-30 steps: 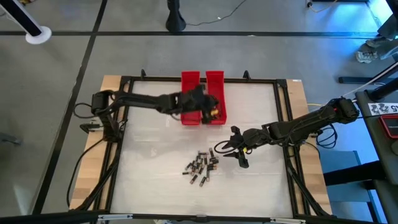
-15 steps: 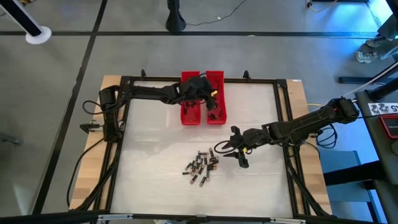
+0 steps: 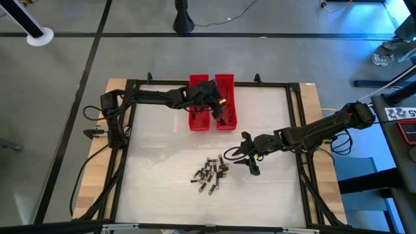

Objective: Sort batteries
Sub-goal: Put the small black battery into the right red bin

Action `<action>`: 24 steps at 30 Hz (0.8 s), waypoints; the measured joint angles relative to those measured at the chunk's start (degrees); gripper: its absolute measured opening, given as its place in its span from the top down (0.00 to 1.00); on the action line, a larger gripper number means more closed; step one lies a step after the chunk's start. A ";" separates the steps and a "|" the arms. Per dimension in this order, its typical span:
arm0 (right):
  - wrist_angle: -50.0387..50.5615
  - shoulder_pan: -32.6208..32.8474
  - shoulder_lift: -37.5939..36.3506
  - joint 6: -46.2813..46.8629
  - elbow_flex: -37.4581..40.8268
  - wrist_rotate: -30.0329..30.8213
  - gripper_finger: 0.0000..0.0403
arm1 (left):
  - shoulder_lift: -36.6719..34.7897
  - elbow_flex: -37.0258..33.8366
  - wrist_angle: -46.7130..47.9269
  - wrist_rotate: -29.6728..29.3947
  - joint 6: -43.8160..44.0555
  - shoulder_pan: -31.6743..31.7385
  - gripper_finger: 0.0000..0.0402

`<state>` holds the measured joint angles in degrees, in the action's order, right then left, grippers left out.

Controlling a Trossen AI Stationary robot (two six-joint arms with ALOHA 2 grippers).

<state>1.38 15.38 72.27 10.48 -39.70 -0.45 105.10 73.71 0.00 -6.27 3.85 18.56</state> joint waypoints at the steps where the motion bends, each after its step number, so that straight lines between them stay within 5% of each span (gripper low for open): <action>1: 0.03 0.00 0.00 0.02 0.00 -0.02 0.59 | -0.72 0.02 2.13 0.76 -1.47 -0.16 0.64; 13: 0.00 0.00 0.00 -0.20 0.00 -0.45 0.59 | -5.36 -0.06 30.61 3.95 -8.36 -11.78 0.67; 24: -0.48 0.00 0.00 -0.24 0.00 -0.51 0.59 | -5.34 -1.16 38.56 4.89 -8.68 -27.67 0.67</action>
<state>0.91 15.38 72.27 10.24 -39.70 -0.96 99.77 72.55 38.57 -1.38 -4.84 -9.11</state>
